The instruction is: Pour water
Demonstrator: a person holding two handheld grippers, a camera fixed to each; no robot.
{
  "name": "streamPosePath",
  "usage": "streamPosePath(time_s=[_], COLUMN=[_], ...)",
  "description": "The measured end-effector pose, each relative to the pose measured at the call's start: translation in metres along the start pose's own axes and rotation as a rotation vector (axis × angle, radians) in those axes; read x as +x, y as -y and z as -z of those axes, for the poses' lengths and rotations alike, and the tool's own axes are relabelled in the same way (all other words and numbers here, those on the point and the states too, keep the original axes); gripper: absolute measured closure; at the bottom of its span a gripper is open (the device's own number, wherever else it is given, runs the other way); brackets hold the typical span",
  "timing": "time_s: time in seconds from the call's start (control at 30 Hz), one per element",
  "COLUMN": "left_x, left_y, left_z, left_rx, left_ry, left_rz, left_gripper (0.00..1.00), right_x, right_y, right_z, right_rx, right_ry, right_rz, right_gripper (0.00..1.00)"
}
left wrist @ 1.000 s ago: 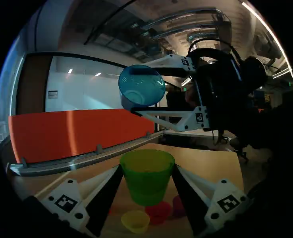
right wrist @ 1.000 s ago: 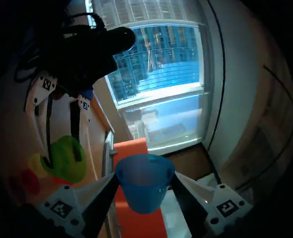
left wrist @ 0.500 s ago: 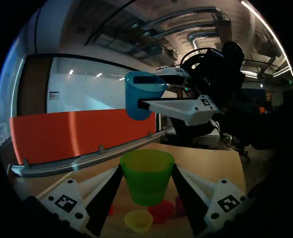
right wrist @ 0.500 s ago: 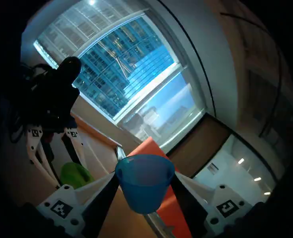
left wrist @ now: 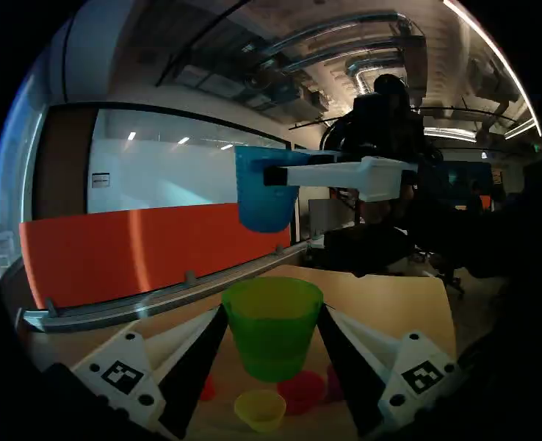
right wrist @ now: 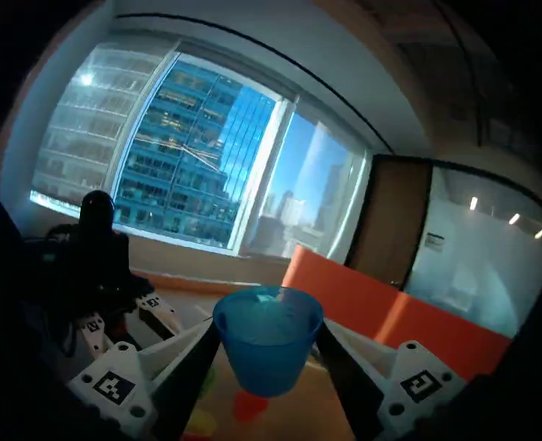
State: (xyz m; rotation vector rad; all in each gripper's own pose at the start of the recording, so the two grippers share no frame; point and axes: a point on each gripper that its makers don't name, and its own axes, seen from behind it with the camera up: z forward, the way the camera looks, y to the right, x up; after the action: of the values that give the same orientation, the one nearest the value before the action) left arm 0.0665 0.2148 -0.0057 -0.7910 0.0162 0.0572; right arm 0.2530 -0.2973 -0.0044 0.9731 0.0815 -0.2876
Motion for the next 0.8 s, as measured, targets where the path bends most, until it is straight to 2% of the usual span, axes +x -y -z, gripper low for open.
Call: streamPosePath(time_s=[0.1,0.2,0.57,0.8], left_x=[0.001,0.001,-0.002,-0.011], left_y=[0.000,0.001,0.011,0.021], left_z=[0.001,0.002,0.010,0.021], left_rx=[0.002,0.002,0.030,0.057], left_ry=[0.000,0.000,0.010,0.033], left_rz=[0.000,-0.001,-0.002,0.003], left_gripper=[0.14,0.14,0.14,0.14], right_x=[0.001,0.002,-0.015,-0.025], right_y=[0.005,0.008,0.001,-0.015], right_z=[0.001,0.003,0.011,0.025], right_rx=[0.034,0.049,0.026,-0.017], right_ry=[-0.006,-0.011,0.004,-0.005], right_rz=[-0.067,-0.105,-0.139,-0.166], right_gripper=[0.10,0.11,0.11,0.10])
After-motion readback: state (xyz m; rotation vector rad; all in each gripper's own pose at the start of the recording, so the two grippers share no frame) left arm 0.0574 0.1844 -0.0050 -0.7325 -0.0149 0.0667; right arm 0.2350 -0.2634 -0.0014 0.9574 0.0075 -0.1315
